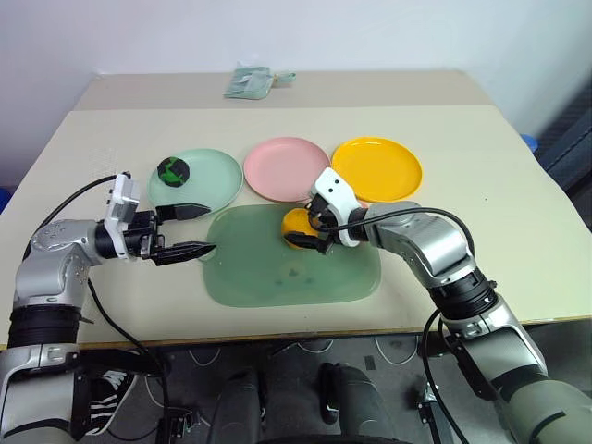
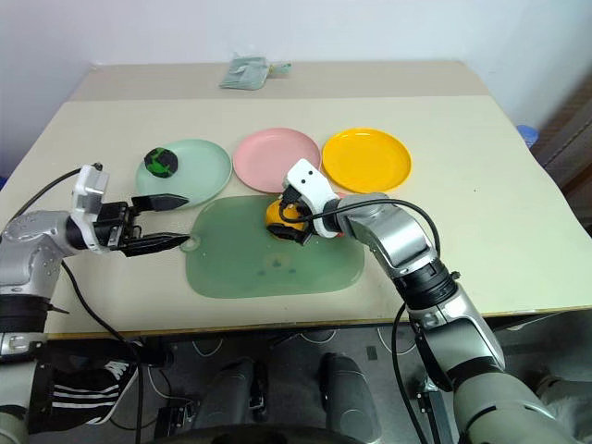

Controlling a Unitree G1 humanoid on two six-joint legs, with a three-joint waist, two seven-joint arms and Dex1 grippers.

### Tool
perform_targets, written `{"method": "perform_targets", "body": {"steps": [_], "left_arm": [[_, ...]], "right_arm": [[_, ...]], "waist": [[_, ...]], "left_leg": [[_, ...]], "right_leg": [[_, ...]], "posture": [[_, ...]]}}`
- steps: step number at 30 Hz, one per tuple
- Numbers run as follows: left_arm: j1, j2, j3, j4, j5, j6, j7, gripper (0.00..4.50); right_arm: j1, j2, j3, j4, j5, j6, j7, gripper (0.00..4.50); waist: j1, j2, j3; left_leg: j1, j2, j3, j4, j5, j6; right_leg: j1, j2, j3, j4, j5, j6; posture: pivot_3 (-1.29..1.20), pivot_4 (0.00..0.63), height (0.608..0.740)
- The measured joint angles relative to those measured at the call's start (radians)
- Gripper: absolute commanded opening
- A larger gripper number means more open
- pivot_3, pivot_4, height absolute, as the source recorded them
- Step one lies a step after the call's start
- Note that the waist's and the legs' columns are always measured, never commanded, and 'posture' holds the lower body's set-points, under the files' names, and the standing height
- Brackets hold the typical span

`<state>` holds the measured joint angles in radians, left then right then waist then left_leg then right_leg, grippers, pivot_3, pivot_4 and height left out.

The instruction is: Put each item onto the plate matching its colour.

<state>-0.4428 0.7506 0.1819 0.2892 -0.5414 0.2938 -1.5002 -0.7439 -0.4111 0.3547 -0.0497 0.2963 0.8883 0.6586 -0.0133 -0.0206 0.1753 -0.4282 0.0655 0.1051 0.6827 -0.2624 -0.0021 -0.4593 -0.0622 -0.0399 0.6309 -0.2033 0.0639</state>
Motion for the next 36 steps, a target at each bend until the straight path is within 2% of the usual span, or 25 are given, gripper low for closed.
{"method": "perform_targets", "body": {"steps": [3, 4, 10, 15, 17, 20, 24, 31, 32, 33, 34, 36], "left_arm": [[0.001, 0.0, 0.0, -0.007, -0.003, 0.0, 0.004, 4.5], [0.001, 0.0, 0.0, -0.01, -0.004, 0.0, 0.005, 4.5], [-0.005, -0.007, 0.001, -0.009, -0.005, -0.001, 0.014, 4.5], [-0.079, -0.062, 0.027, 0.029, -0.022, -0.005, 0.089, 4.5], [-0.121, -0.092, 0.039, 0.043, -0.027, -0.019, 0.13, 4.5], [-0.129, -0.109, 0.039, 0.042, -0.034, -0.02, 0.157, 4.5], [-0.118, -0.132, 0.033, 0.04, -0.033, -0.027, 0.188, 4.5], [-0.118, -0.137, 0.026, 0.029, -0.011, -0.059, 0.21, 4.5], [-0.118, -0.138, 0.024, 0.029, -0.009, -0.066, 0.212, 4.5], [-0.118, -0.138, 0.02, 0.028, -0.004, -0.07, 0.212, 4.5], [-0.115, -0.138, 0.017, 0.027, 0.0, -0.075, 0.212, 4.5], [-0.108, -0.138, 0.017, 0.026, 0.006, -0.082, 0.213, 4.5]], "right_arm": [[0.0, 0.002, 0.012, 0.0, -0.011, -0.002, 0.014, 2.81], [0.0, 0.002, 0.012, 0.0, -0.014, -0.002, 0.016, 2.74], [0.001, 0.016, 0.008, -0.002, -0.032, -0.014, 0.018, 2.74], [-0.04, 0.121, -0.178, 0.002, 0.057, -0.006, -0.044, 2.74], [-0.129, 0.147, -0.292, 0.076, 0.064, -0.065, -0.135, 2.74], [-0.228, 0.086, -0.399, 0.213, -0.005, -0.203, -0.26, 2.74], [-0.227, 0.015, -0.418, 0.476, -0.125, -0.319, -0.35, 2.74], [-0.199, 0.029, -0.405, 0.693, -0.169, -0.488, -0.311, 2.74], [-0.2, 0.033, -0.408, 0.722, -0.173, -0.513, -0.321, 3.78], [-0.201, 0.036, -0.409, 0.754, -0.179, -0.54, -0.335, 4.13], [-0.201, 0.035, -0.41, 0.779, -0.186, -0.559, -0.341, 4.46], [-0.201, 0.037, -0.411, 0.799, -0.187, -0.571, -0.338, 4.46]], "waist": [[-0.001, 0.0, 0.0], [-0.001, 0.0, 0.0], [-0.001, 0.0, 0.0], [0.002, 0.0, 0.0], [0.004, 0.0, 0.0], [0.004, 0.0, 0.0], [-0.004, 0.0, 0.0], [-0.033, 0.003, 0.002], [-0.033, 0.003, 0.002], [-0.031, 0.003, 0.002], [-0.031, 0.003, 0.002], [-0.03, 0.003, 0.002]], "left_leg": [[0.0, 0.0, 0.0, 0.0, 0.0, 0.0], [0.0, 0.0, 0.0, 0.0, 0.0, 0.0], [0.0, 0.0, 0.0, 0.0, 0.0, 0.0], [-0.001, 0.0, 0.0, 0.0, 0.0, 0.0], [-0.001, 0.0, 0.0, 0.001, 0.0, -0.001], [0.0, -0.001, 0.0, -0.001, 0.0, 0.0], [0.0, -0.001, 0.001, -0.002, 0.0, 0.0], [0.001, 0.0, 0.001, -0.003, 0.0, 0.0], [0.0, 0.0, 0.001, -0.003, 0.0, 0.0], [0.0, 0.0, 0.001, -0.003, 0.0, 0.0], [0.0, 0.0, 0.001, -0.003, 0.0, 0.0], [0.0, 0.0, 0.002, -0.003, 0.0, 0.0]], "right_leg": [[0.0, 0.0, 0.0, 0.0, 0.0, 0.0], [0.0, 0.0, 0.0, 0.0, 0.0, 0.0], [0.0, 0.0, 0.0, 0.0, 0.0, 0.0], [0.0, 0.0, 0.0, 0.0, 0.002, 0.003], [0.0, 0.0, 0.0, 0.0, 0.002, 0.003], [0.001, -0.001, 0.0, -0.001, 0.002, 0.003], [0.0, -0.001, 0.0, -0.001, 0.002, 0.003], [-0.001, 0.001, 0.001, 0.0, 0.002, 0.003], [-0.001, 0.001, 0.001, 0.0, 0.002, 0.003], [-0.001, 0.001, 0.001, 0.0, 0.002, 0.003], [-0.001, 0.001, 0.001, 0.0, 0.002, 0.003], [-0.001, 0.0, 0.001, 0.0, 0.002, 0.003]], "posture": [[0.0, 0.15, 0.74], [0.0, 0.15, 0.74], [0.0, 0.15, 0.74], [0.0, 0.15, 0.74], [0.0, 0.15, 0.74], [0.0, 0.15, 0.74], [0.0, 0.15, 0.74], [0.0, 0.15, 0.74], [0.0, 0.15, 0.74], [0.0, 0.15, 0.74], [0.0, 0.15, 0.74], [0.0, 0.15, 0.74]]}}
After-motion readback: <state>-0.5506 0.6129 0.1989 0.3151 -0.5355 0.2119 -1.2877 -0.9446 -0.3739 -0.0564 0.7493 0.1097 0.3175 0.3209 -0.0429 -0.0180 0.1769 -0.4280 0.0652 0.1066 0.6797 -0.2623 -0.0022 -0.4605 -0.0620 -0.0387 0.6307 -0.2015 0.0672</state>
